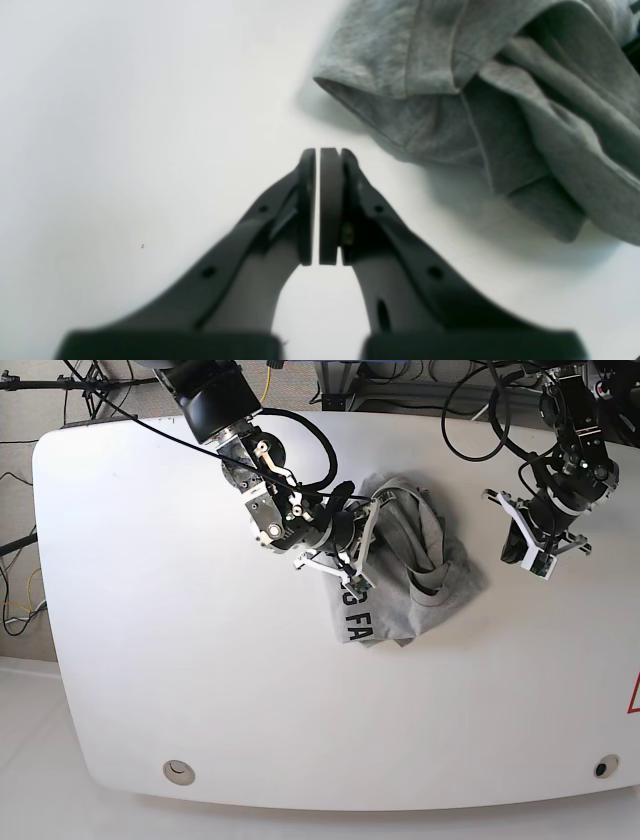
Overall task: Fold the T-shirt properly
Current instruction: 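Press the right gripper into the bundle and drag the fabric toward the left gripper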
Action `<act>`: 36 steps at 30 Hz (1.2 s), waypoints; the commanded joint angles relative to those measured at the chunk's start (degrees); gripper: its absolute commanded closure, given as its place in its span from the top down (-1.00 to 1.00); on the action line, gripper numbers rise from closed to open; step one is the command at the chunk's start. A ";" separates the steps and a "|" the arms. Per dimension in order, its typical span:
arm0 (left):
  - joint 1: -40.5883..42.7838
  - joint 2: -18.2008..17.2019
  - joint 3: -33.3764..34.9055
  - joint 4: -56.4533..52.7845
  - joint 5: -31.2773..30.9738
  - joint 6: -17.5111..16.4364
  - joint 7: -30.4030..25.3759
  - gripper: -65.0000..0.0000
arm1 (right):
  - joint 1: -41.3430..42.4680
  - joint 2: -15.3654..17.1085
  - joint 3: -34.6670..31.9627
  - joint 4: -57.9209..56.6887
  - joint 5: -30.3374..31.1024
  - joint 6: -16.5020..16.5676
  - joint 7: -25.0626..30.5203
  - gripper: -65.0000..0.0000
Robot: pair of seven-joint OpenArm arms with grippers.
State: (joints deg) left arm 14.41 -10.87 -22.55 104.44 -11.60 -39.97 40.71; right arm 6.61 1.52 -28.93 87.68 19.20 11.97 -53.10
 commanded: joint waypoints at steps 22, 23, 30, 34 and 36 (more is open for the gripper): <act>-0.48 -0.60 -0.18 0.83 -0.76 -0.03 -1.28 -0.99 | 2.93 -9.65 -9.18 0.72 0.53 0.21 0.49 -1.00; -0.48 -0.60 -0.18 0.83 -0.76 -0.03 -1.28 -0.99 | 3.10 -9.91 -9.18 0.72 0.53 0.21 0.49 -1.00; -0.48 -0.51 -0.27 0.83 -0.76 -0.03 -1.28 -0.99 | 4.51 -10.27 -8.92 0.72 0.45 0.21 0.49 -1.00; -0.48 -0.51 -0.27 0.83 -0.93 -0.03 -1.28 -0.99 | 6.00 -8.33 -8.74 0.80 0.36 0.03 0.49 -1.00; -0.48 -0.51 -0.18 1.01 -1.02 -0.03 -1.28 -0.99 | 6.97 -7.28 -8.65 0.80 0.53 -0.14 0.31 -1.00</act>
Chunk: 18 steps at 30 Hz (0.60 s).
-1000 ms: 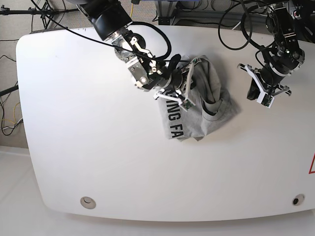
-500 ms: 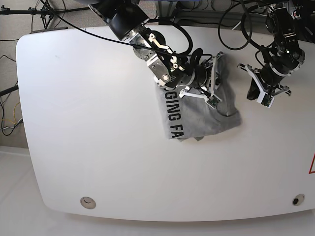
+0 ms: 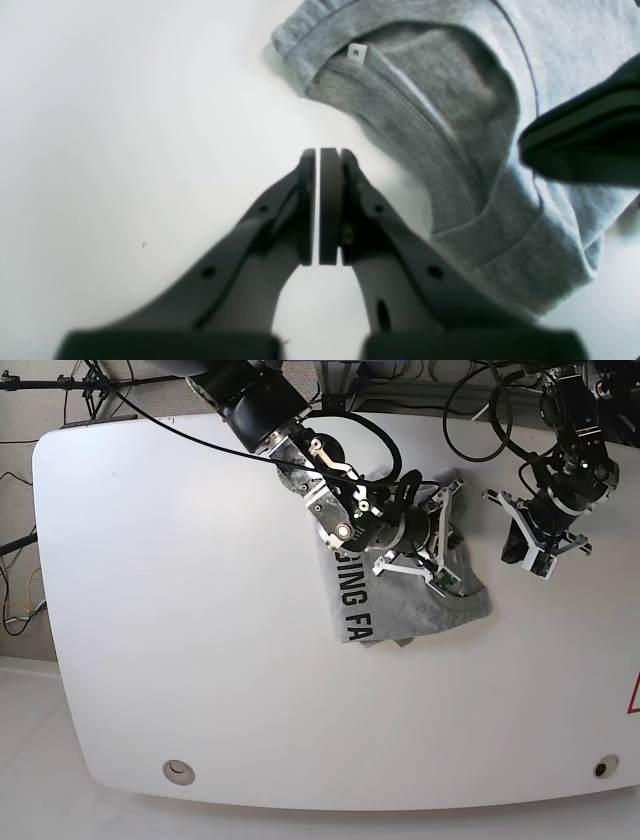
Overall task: Fold the T-shirt properly
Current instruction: 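Press the right gripper into the bundle and drag the fabric toward the left gripper, then grasp the shirt with both grippers and lift it off the table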
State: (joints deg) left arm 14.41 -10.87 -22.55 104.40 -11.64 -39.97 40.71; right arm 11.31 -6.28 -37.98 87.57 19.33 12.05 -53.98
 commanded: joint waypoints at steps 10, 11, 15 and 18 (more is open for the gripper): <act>-2.50 1.34 3.60 1.31 -1.06 -0.03 -1.19 -0.99 | 6.84 3.16 5.49 1.18 0.40 -3.57 -1.36 -1.00; -2.68 1.60 4.57 1.31 -0.98 -0.03 -1.19 -1.00 | 7.46 3.16 6.55 1.18 0.40 -3.57 -1.72 -1.00; -2.94 1.77 8.52 1.31 -1.06 -0.03 -1.19 -1.00 | 9.74 3.16 9.10 0.91 0.40 -3.48 -2.24 -1.00; -3.73 3.45 10.63 2.28 -0.89 -0.03 -0.93 -1.00 | 11.15 3.16 9.54 0.83 0.40 -3.48 -2.42 -1.00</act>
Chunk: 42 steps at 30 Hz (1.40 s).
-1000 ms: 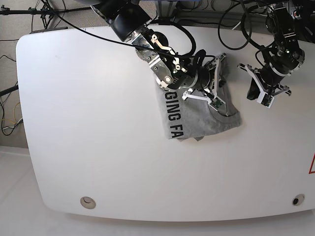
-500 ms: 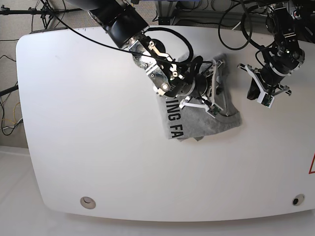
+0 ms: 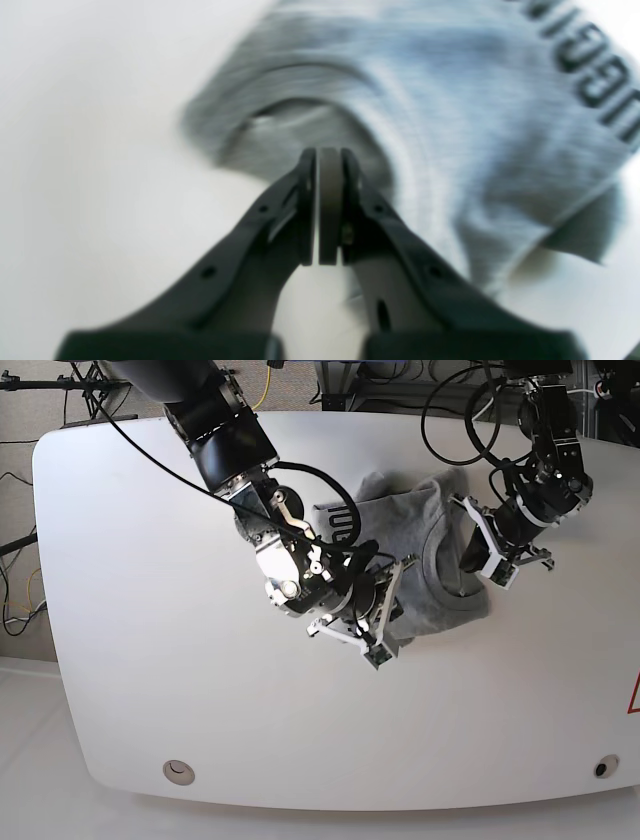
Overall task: Fold the T-shirt properly
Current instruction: 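Grasp the shirt with both grippers and lift it off the table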
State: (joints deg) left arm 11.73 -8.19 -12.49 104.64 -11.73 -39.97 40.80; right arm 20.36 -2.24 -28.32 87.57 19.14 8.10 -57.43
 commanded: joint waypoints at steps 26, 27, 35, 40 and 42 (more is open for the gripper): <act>2.30 10.08 5.24 -1.74 -0.54 -0.03 6.46 -1.00 | 15.64 -3.43 -0.30 -22.91 0.51 4.87 10.26 -1.00; 2.21 10.08 5.24 -2.62 -0.54 -0.03 6.28 -1.00 | 15.99 -3.52 -0.30 -24.14 0.51 5.04 10.79 -1.00; 1.94 9.81 5.15 -5.78 -0.54 -0.03 2.41 -1.00 | 17.49 -3.34 -0.39 -33.02 0.42 6.89 15.80 -1.00; 1.86 9.81 5.15 -5.87 -0.54 -0.03 2.32 -1.00 | 17.40 -2.20 -0.48 -37.59 0.42 8.30 19.32 -1.00; 1.15 9.81 5.15 -5.87 -0.54 -0.03 2.32 -1.00 | 17.31 -2.11 -0.48 -39.26 0.42 8.56 20.11 -1.00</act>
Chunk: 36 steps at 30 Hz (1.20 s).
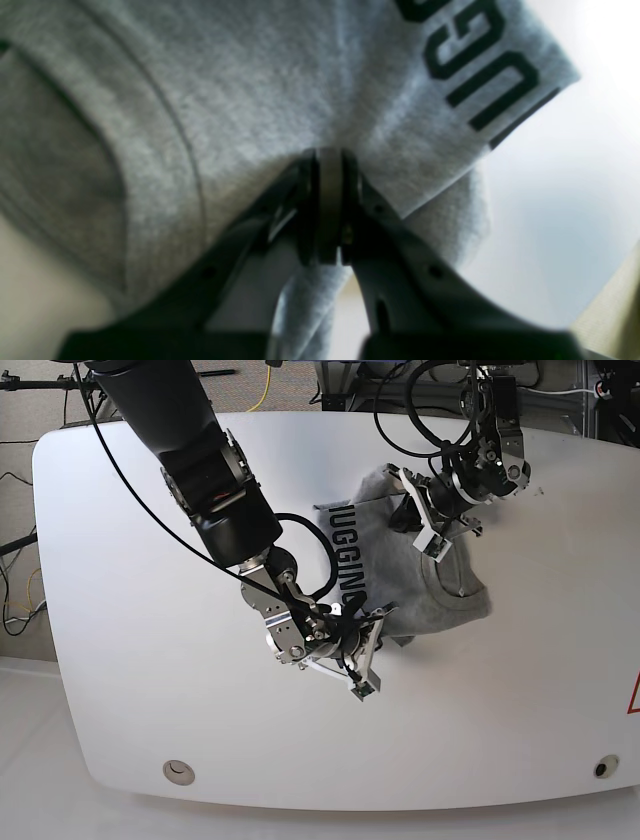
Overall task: Fold the T-shirt properly
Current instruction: 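Grasp the shirt with both grippers and lift it off the table, then spread the held shirt between both grippers and lay it flat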
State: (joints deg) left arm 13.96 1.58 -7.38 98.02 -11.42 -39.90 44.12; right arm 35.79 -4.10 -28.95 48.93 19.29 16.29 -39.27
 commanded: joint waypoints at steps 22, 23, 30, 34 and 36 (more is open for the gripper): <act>-8.20 -2.86 -0.05 -12.00 -0.84 -0.10 -8.82 -1.00 | -5.77 6.25 0.42 -5.01 -5.00 0.98 4.85 -1.00; -8.81 -2.95 -0.14 -12.52 -0.84 -0.10 -8.91 -1.00 | -6.03 6.52 0.42 -5.01 -5.00 0.98 4.85 -1.00; -12.94 -4.79 -0.14 -16.48 -0.84 -0.10 -10.05 -1.00 | -7.61 8.01 0.51 -5.01 -4.83 0.80 4.85 -1.00; -15.32 -4.88 -0.14 -18.76 -0.84 -0.10 -10.05 -1.00 | -8.41 8.36 0.51 -5.01 -4.83 0.80 4.85 -1.00; -16.46 -4.88 -0.14 -19.91 -0.84 -0.10 -10.05 -1.00 | -8.85 9.15 0.51 -4.93 -4.83 0.72 4.85 -1.00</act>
State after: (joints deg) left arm -0.78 -3.36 -7.51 78.39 -12.36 -40.34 34.61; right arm 28.67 2.85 -28.10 45.36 19.51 19.53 -24.40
